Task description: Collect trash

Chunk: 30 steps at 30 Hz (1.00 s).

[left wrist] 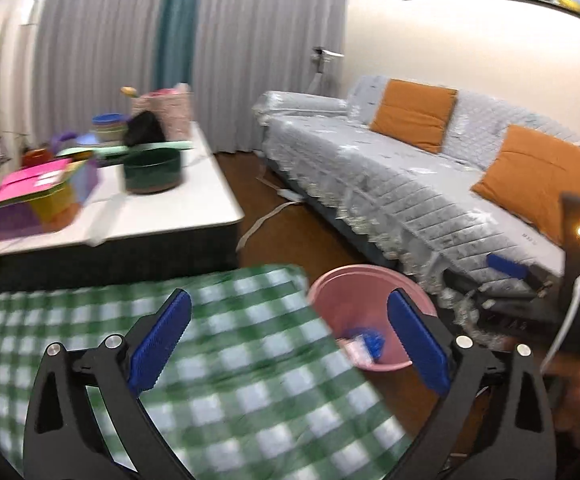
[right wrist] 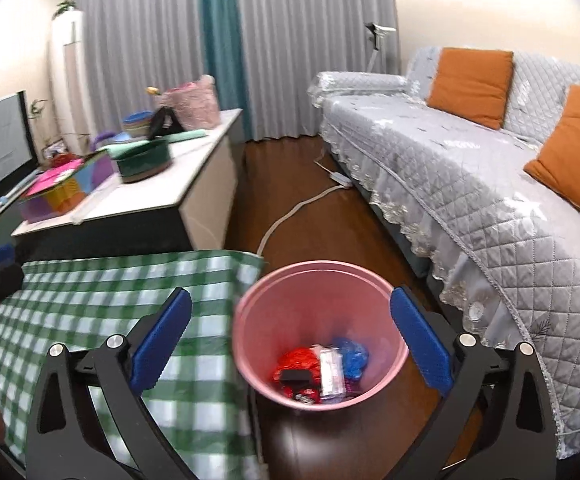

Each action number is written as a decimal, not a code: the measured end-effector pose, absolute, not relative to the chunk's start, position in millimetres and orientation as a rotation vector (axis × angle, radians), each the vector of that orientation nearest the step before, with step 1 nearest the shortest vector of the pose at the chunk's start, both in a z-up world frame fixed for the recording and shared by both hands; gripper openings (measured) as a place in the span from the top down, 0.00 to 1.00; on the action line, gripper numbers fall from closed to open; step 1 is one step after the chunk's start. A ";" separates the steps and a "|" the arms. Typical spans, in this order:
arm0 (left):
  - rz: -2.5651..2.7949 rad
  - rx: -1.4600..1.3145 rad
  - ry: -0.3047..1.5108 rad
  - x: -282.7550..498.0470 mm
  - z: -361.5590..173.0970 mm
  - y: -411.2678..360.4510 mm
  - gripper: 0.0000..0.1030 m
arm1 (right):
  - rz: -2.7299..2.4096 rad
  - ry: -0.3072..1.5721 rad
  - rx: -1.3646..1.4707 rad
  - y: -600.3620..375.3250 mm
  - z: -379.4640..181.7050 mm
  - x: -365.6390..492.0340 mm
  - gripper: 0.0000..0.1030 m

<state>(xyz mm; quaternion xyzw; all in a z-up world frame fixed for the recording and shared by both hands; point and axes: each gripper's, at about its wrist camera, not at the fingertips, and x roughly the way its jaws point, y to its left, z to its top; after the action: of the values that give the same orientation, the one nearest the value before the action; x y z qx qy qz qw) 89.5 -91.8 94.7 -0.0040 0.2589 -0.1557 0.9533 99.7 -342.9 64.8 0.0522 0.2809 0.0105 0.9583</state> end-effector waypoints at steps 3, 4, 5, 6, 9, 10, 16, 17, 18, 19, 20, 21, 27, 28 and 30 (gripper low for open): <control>-0.266 0.005 0.514 58.5 88.9 -75.2 0.08 | 0.029 0.539 0.113 -323.8 71.4 75.2 0.05; -0.246 -0.004 0.508 49.2 87.8 -70.0 0.08 | 0.030 0.532 0.107 -315.4 71.9 66.0 0.05; -0.229 -0.019 0.510 37.2 84.0 -63.1 0.08 | 0.028 0.529 0.101 -307.9 71.7 58.2 0.05; -0.210 -0.020 0.512 27.8 80.4 -59.6 0.08 | 0.029 0.527 0.098 -302.3 71.3 53.0 0.05; -0.146 -0.003 0.500 2.0 70.7 -49.3 0.08 | 0.027 0.531 0.088 -279.2 65.4 31.4 0.05; -0.126 -0.006 0.497 -4.0 68.6 -45.7 0.08 | 0.033 0.536 0.084 -273.1 63.7 27.0 0.05; -0.019 -0.069 0.539 -28.3 55.6 -15.6 0.08 | 0.033 0.553 0.053 -242.4 47.9 -3.4 0.05; -0.005 -0.069 0.551 -32.7 53.7 -10.1 0.08 | 0.033 0.557 0.054 -240.2 45.5 -6.7 0.05; 0.006 -0.067 0.554 -37.3 52.3 -6.8 0.08 | 0.032 0.563 0.058 -237.9 42.3 -10.8 0.05; 0.012 -0.060 0.556 -42.1 50.8 -4.5 0.08 | 0.031 0.570 0.058 -235.3 38.2 -15.8 0.05; 0.015 -0.045 0.560 -45.9 48.4 -3.0 0.08 | 0.031 0.577 0.052 -232.8 34.5 -19.4 0.05; 0.019 -0.037 0.564 -48.8 46.2 -1.7 0.08 | 0.032 0.579 0.041 -230.1 32.3 -21.5 0.05; 0.049 -0.062 0.603 -36.8 31.5 4.9 0.08 | 0.028 0.589 0.026 -226.6 23.4 -10.9 0.05; 0.047 -0.063 0.606 -35.6 30.0 4.9 0.08 | 0.029 0.588 0.021 -225.9 22.9 -10.3 0.05; 0.048 -0.061 0.605 -34.1 29.0 4.2 0.08 | 0.029 0.581 0.018 -225.1 23.0 -9.9 0.05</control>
<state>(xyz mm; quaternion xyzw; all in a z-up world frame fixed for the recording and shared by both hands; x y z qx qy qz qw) -34.1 4.2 29.0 -0.0302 0.2979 0.0236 0.9538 -9.9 -225.1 23.0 0.0087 0.2866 0.0144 0.9579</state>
